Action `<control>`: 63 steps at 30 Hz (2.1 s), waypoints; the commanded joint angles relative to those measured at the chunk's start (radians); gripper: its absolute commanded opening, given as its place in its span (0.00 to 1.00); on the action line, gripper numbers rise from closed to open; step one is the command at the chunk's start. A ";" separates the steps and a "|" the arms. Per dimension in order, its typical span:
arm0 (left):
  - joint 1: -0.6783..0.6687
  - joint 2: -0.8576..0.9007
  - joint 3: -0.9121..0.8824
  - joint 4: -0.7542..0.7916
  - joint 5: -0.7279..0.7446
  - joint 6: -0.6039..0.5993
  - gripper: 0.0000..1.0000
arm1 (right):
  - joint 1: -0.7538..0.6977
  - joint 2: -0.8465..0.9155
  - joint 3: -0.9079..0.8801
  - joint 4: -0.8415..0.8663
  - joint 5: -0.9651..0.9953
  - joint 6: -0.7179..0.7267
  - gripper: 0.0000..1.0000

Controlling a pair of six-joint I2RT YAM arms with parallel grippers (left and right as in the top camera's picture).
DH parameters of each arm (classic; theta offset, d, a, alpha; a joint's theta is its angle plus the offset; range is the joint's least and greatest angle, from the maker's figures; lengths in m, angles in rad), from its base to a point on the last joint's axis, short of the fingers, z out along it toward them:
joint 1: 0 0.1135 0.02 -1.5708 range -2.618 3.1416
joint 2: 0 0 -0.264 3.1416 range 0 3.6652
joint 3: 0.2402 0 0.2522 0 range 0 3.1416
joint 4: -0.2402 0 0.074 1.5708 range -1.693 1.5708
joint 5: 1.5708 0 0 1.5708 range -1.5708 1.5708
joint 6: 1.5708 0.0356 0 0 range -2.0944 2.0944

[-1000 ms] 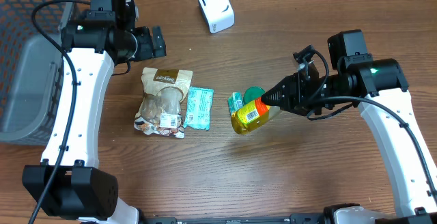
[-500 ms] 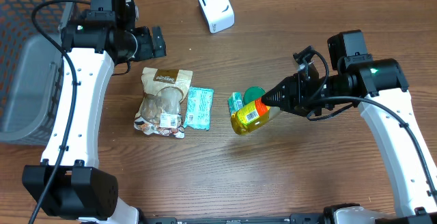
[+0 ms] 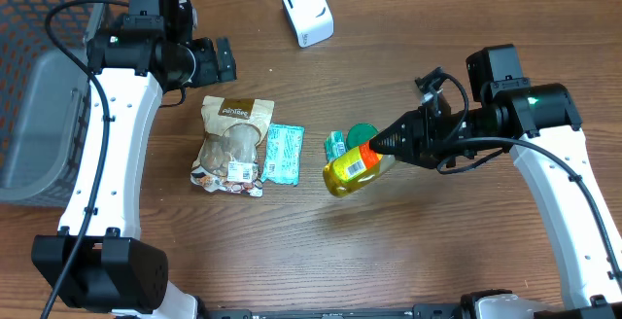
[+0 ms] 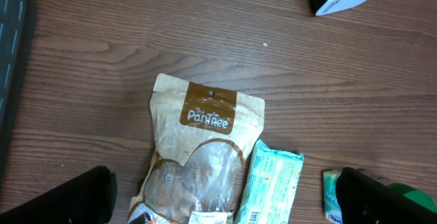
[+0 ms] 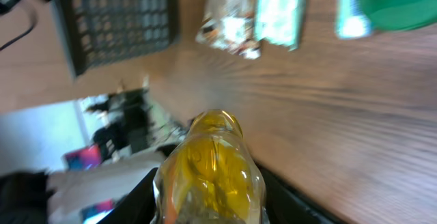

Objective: Scan the item barcode
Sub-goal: 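Tilt the oil bottle sideways and raise it above the jar, then carry the oil bottle to the white scanner and hold it there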

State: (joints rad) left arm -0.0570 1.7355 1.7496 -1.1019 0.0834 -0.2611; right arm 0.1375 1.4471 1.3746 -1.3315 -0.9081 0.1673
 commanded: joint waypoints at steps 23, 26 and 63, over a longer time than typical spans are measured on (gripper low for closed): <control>0.003 0.002 0.014 -0.001 0.014 0.014 1.00 | -0.001 -0.018 0.034 -0.192 -0.170 -0.308 0.29; 0.003 0.002 0.014 -0.001 0.014 0.014 1.00 | -0.001 -0.018 0.034 -0.182 -0.167 -0.307 0.30; 0.003 0.002 0.014 -0.002 0.013 0.014 1.00 | 0.008 -0.017 0.071 0.414 0.037 0.039 0.04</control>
State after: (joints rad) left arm -0.0570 1.7355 1.7496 -1.1030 0.0837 -0.2611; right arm 0.1375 1.4471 1.3762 -0.9741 -0.9295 0.0132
